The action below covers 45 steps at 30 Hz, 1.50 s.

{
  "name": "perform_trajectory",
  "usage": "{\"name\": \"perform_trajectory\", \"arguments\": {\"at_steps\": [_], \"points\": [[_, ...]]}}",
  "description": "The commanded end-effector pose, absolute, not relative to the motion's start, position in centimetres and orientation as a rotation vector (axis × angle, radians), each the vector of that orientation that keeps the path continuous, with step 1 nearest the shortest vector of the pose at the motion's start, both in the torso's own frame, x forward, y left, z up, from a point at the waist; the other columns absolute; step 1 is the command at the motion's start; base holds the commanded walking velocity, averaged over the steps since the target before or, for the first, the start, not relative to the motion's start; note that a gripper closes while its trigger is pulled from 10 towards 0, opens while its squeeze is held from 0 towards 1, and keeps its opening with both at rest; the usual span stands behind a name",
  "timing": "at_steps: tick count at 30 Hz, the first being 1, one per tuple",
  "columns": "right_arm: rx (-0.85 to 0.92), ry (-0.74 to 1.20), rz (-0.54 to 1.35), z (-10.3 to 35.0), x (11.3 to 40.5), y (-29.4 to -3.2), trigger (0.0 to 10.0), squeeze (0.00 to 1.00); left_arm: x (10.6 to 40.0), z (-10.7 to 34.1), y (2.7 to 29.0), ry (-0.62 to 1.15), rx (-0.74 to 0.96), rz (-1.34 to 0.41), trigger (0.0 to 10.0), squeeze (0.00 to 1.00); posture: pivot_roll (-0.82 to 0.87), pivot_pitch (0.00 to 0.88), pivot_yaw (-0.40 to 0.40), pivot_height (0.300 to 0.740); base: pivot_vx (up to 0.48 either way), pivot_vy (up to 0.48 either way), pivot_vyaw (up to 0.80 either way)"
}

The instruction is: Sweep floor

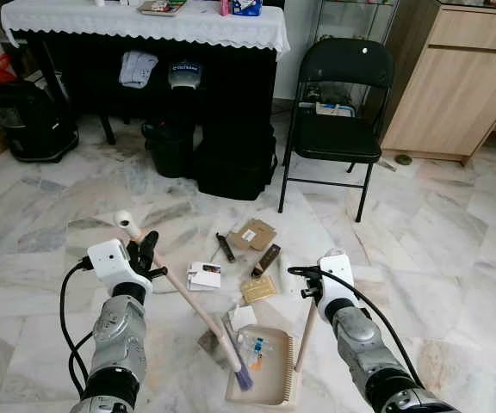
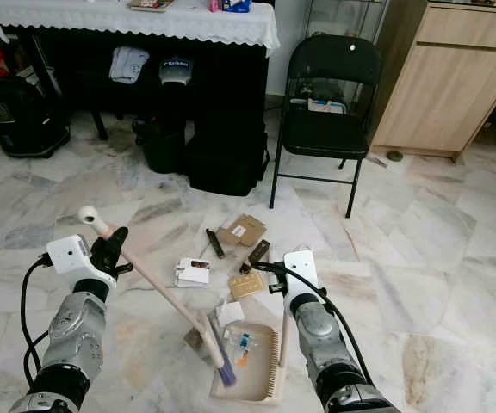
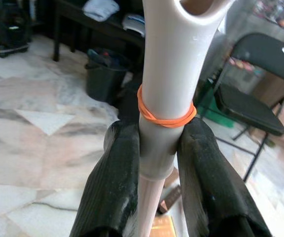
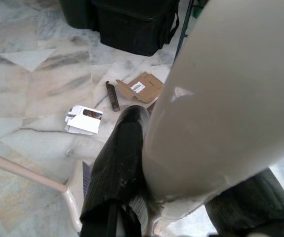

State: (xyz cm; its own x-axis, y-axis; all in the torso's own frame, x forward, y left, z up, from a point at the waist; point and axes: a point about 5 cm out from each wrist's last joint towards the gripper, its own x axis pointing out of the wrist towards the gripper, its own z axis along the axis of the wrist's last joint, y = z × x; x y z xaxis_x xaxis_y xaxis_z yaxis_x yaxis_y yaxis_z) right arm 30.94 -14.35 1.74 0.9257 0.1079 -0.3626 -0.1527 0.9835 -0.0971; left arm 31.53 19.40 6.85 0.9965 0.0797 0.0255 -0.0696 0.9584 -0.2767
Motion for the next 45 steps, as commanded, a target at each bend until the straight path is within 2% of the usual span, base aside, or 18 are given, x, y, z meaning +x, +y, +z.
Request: {"name": "perform_trajectory", "arguments": {"at_steps": [1,10,26,40,43,45], "points": [[-0.125,0.321,0.134,2.5,31.4,-14.5,10.0,0.00,31.8,7.0,18.3,-0.046,-0.263,0.019,10.0,0.00,-0.01,0.012,-0.065,0.740,0.000,0.000,0.00],[-0.127,0.321,0.132,2.5,31.3,-14.6,10.0,0.00,31.7,6.1,17.5,0.014,-0.286,-0.056,10.0,0.00,-0.01,0.016,-0.062,0.740,0.000,0.000,0.00],[-0.122,0.326,0.134,2.4,31.3,-14.4,10.0,0.00,31.7,5.9,17.8,0.003,-0.459,-0.025,10.0,0.00,-0.01,0.015,-0.062,0.740,0.000,0.000,0.00],[-0.122,0.325,0.135,2.4,31.3,-14.4,10.0,0.00,31.3,6.0,16.7,0.052,-0.538,-0.268,10.0,0.00,-0.01,0.015,-0.062,0.740,0.000,0.000,0.00],[-0.119,0.311,0.130,2.7,31.5,-14.4,10.0,0.00,31.6,7.1,17.6,-0.011,-0.488,-0.193,10.0,0.00,-0.01,0.009,-0.062,0.740,0.000,0.000,0.00],[-0.109,0.291,0.125,3.0,31.7,-14.4,10.0,0.00,31.9,8.4,19.1,-0.091,-0.414,-0.068,10.0,0.00,0.00,0.003,-0.063,0.740,0.000,0.000,0.00]]}}
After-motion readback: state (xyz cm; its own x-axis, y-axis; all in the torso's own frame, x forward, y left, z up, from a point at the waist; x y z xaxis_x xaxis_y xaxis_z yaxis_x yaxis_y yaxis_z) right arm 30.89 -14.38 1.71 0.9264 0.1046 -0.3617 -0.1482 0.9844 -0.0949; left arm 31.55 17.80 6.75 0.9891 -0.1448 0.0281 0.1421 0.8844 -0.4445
